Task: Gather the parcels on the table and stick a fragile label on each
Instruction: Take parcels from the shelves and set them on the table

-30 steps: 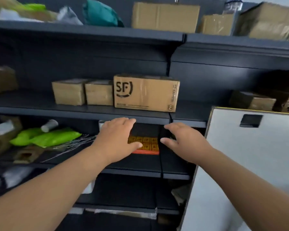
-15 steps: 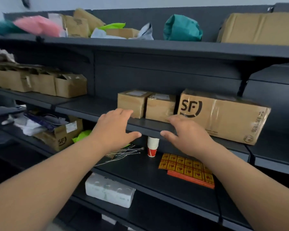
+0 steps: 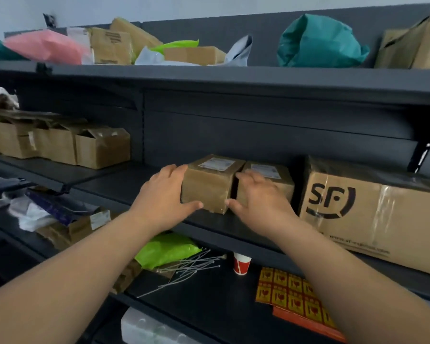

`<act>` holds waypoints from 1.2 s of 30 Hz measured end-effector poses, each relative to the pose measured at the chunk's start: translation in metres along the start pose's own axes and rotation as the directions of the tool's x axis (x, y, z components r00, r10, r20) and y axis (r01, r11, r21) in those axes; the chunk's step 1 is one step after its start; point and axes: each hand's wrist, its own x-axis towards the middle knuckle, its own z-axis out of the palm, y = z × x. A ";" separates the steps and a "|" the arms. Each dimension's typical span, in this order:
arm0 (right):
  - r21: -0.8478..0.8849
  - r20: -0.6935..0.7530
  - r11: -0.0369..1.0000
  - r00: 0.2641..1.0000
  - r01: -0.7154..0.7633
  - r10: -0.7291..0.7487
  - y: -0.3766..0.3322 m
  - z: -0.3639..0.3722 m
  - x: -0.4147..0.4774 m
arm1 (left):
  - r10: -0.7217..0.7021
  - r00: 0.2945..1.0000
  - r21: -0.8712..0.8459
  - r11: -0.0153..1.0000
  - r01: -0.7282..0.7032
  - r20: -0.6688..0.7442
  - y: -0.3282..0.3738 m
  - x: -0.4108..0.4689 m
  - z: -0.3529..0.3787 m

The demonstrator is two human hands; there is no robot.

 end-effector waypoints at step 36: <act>0.252 -0.157 0.851 0.848 -0.461 0.506 -0.105 0.084 0.108 | 0.138 0.967 -0.709 0.703 0.056 0.213 -0.126 0.132 0.056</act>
